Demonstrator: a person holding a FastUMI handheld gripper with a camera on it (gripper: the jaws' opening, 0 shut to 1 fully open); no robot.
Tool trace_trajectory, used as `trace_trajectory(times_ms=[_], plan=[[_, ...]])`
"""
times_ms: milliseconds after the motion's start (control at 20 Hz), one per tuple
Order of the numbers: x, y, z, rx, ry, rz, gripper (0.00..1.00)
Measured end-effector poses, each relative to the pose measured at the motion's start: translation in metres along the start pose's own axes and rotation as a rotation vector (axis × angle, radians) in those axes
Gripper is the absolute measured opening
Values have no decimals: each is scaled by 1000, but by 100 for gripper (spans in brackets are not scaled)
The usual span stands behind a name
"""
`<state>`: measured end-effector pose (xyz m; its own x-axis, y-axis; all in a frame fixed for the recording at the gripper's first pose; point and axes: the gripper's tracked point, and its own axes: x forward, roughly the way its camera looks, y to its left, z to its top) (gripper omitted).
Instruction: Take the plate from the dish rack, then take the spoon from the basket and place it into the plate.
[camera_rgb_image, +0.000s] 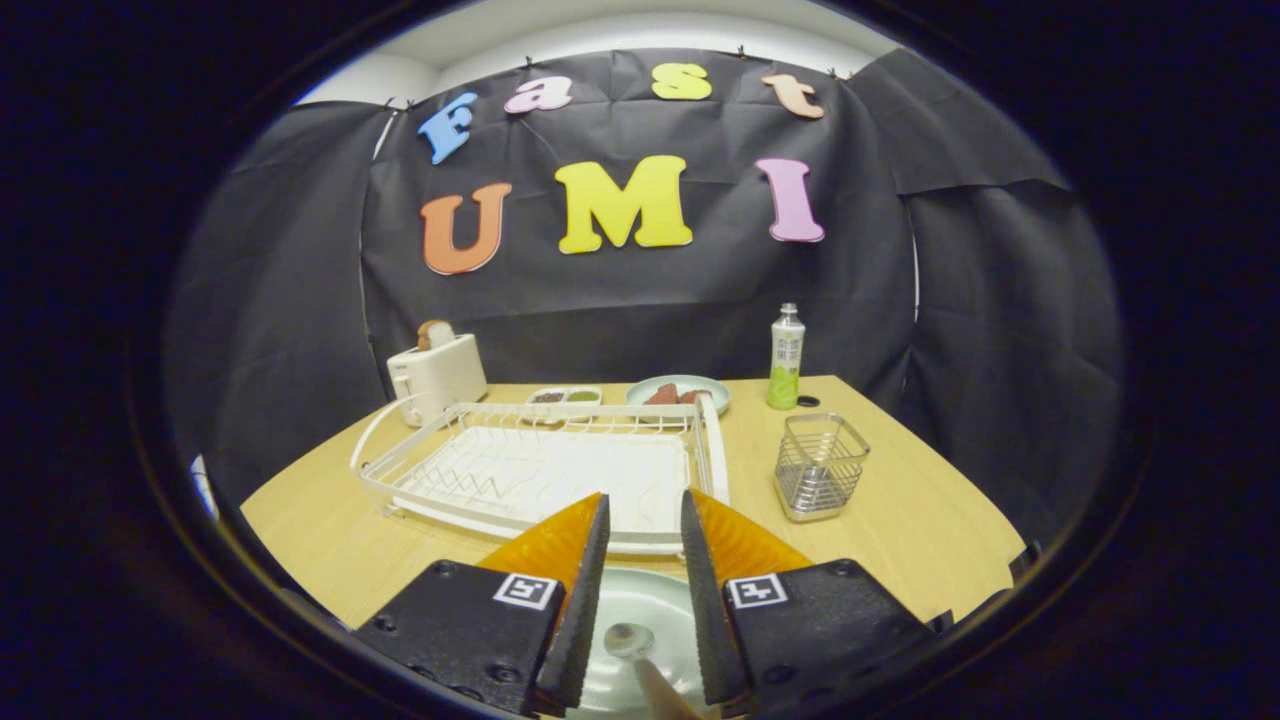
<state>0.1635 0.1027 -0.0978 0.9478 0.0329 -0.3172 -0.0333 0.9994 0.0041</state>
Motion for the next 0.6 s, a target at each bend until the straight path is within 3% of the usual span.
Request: trace_trajectory(times_ms=[300,450,600], plan=[[-57,-27,21,78,-40,-36,56],[-93,-37,33,104,-83,-44,69],[-123,-35,41,131,-105,0,84]])
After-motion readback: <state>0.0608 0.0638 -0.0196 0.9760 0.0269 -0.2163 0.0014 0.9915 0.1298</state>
